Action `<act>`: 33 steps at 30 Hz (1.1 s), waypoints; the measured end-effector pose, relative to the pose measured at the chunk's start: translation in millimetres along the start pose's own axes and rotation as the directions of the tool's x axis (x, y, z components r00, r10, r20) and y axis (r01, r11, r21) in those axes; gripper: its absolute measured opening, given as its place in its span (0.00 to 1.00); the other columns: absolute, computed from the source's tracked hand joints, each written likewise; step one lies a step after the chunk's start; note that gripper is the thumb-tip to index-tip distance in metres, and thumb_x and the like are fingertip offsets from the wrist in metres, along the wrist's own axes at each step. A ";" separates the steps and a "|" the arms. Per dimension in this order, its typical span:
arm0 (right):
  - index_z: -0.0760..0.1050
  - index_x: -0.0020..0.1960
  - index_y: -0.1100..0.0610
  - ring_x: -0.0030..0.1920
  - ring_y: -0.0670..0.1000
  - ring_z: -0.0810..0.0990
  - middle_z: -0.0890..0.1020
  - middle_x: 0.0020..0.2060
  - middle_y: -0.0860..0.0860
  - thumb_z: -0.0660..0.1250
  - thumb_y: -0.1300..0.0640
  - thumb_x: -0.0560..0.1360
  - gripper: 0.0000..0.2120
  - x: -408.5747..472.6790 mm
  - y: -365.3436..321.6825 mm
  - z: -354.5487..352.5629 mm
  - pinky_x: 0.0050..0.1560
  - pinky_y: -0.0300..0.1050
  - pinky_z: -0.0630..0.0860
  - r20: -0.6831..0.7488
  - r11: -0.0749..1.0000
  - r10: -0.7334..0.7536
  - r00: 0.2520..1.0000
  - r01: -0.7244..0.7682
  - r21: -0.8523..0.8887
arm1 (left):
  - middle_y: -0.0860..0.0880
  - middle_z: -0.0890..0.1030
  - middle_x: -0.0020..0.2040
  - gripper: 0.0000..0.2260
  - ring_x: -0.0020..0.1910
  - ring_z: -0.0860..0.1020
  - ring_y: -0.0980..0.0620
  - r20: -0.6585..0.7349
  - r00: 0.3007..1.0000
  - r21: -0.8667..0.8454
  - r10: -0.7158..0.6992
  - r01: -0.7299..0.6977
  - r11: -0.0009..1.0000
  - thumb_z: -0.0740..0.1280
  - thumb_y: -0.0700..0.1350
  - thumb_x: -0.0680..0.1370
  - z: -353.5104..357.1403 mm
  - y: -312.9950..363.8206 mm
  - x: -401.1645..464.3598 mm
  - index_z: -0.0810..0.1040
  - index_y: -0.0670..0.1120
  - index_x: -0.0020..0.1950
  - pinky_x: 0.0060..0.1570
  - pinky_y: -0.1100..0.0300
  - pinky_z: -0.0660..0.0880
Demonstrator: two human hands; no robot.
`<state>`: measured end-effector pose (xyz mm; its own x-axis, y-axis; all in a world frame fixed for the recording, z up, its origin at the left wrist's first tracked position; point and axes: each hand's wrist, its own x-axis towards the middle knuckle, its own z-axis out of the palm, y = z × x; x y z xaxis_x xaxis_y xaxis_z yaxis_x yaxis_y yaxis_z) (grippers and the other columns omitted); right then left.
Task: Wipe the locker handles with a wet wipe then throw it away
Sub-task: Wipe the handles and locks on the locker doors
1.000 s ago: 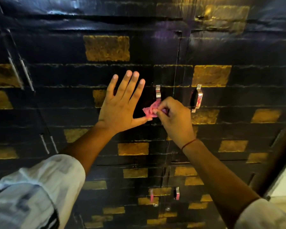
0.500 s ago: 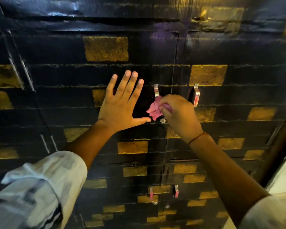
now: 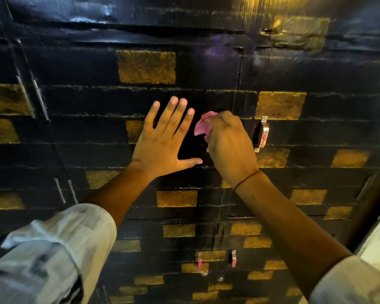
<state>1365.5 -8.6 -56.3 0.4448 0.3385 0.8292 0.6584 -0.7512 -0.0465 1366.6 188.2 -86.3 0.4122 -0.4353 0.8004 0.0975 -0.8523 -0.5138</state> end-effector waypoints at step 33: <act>0.83 0.50 0.55 0.42 0.45 0.79 0.82 0.46 0.50 0.72 0.63 0.74 0.06 -6.6 29.7 2.6 0.42 0.43 0.80 -0.108 0.918 0.196 0.975 -0.144 0.369 | 0.36 0.52 0.83 0.52 0.82 0.49 0.37 0.013 1.000 0.006 -0.003 0.003 1.000 0.55 0.78 0.75 -0.8 0.2 0.0 0.50 0.39 0.84 0.79 0.38 0.40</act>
<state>1383.7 -31.6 -64.6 0.4971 0.1219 0.8591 0.7645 -0.5298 -0.3672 1366.0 187.7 -86.2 0.4238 -0.4288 0.7978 0.1039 -0.8520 -0.5131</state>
